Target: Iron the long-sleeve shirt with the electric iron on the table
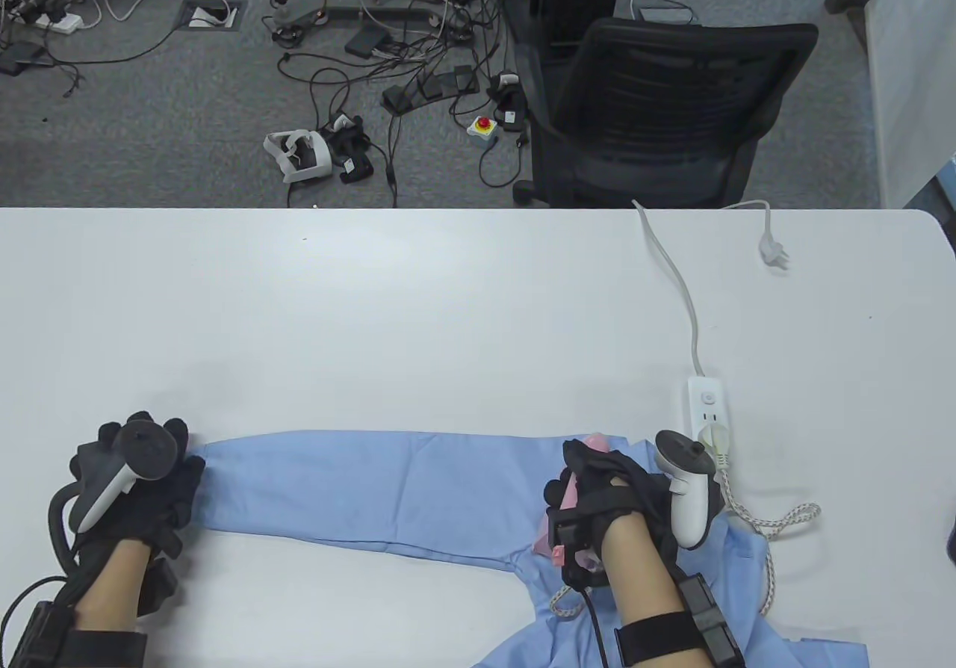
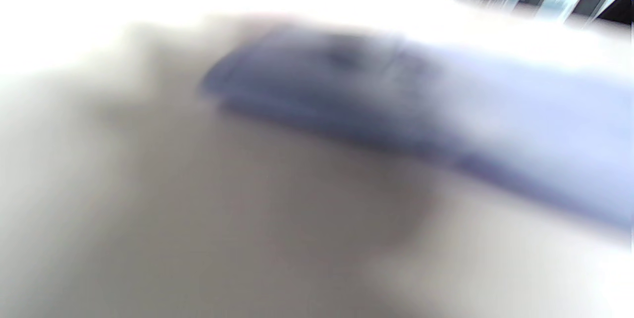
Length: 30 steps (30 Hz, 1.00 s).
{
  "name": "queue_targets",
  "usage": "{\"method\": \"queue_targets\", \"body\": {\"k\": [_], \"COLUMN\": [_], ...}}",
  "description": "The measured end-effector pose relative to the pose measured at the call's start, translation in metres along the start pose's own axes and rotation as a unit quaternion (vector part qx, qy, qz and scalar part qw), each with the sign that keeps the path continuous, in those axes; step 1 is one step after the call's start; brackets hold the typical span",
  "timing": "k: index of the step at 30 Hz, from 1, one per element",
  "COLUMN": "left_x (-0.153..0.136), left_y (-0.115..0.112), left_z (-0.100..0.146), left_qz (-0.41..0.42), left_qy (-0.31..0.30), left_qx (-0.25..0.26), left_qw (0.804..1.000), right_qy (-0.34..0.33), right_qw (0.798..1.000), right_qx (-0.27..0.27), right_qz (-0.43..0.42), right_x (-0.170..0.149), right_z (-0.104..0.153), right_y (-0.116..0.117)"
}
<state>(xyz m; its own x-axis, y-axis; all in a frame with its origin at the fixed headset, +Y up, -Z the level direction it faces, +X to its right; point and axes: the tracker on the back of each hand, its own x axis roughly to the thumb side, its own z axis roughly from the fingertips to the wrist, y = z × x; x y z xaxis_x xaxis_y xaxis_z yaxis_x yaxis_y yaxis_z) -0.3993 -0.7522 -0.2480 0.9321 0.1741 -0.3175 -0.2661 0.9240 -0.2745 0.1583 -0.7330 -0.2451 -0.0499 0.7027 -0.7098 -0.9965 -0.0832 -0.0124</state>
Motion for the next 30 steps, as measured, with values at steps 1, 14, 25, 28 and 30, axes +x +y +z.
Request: {"method": "queue_targets", "body": {"k": [1, 14, 25, 28, 30], "left_x": [0.004, -0.006, -0.006, -0.005, -0.005], "left_y": [0.004, 0.002, 0.002, 0.0, 0.0], "left_z": [0.006, 0.006, 0.004, 0.003, 0.003], "left_qz": [0.019, 0.042, 0.047, 0.043, 0.043], "left_qy": [-0.015, -0.006, -0.015, -0.024, -0.024], "left_qx": [0.017, -0.007, -0.009, -0.026, -0.031], "left_qw": [1.0, 0.999, 0.999, 0.998, 0.998], "right_qy": [-0.028, -0.213, -0.195, -0.182, -0.181], "right_qw": [1.0, 0.976, 0.981, 0.983, 0.983], "right_qx": [0.006, -0.013, -0.01, -0.01, -0.015], "right_qz": [-0.001, 0.043, -0.012, -0.012, -0.009], "right_x": [0.012, 0.107, 0.088, 0.081, 0.076], "right_z": [0.008, 0.027, -0.055, -0.073, -0.081], "right_y": [0.004, 0.018, 0.039, 0.044, 0.046]}}
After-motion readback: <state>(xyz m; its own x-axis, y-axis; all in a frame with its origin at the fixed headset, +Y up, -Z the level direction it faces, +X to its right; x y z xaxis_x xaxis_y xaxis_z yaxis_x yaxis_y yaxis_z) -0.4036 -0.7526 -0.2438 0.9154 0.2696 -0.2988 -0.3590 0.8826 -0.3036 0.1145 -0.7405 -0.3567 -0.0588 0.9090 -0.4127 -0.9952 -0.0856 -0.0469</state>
